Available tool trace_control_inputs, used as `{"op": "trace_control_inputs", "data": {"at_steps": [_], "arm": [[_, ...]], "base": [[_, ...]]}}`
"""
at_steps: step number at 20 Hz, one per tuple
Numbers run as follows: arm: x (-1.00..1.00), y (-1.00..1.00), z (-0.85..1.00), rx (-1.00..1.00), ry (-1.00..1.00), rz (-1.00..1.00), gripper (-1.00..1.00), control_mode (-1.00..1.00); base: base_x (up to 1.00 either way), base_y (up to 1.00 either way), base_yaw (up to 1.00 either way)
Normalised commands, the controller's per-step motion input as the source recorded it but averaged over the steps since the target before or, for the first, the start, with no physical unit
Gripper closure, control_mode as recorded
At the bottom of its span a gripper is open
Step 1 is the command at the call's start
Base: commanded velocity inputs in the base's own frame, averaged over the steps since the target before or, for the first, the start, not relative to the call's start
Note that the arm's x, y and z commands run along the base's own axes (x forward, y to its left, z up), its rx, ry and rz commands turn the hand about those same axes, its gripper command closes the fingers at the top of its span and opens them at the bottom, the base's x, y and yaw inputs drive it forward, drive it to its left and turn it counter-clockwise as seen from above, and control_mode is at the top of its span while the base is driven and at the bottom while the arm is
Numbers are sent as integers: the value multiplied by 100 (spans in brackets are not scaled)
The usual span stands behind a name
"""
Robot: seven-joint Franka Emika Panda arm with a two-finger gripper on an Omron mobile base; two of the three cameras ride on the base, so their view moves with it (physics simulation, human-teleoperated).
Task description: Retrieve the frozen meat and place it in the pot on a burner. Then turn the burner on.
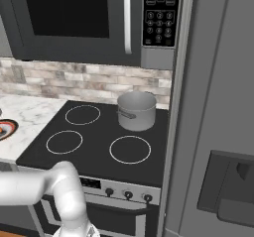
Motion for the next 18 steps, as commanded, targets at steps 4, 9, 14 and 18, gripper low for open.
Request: {"op": "trace_control_inputs", "data": {"at_steps": [4,9,14,18], "arm": [[8,0,-15,0,0,0,-100,-100],[14,0,-9,0,0,0,-100,-100],[16,2,-5,0,0,0,-100,-100],[10,8,-3,0,0,0,-100,-100]], "base": [[0,0,0],[0,0,0],[0,0,0],[0,0,0]]}}
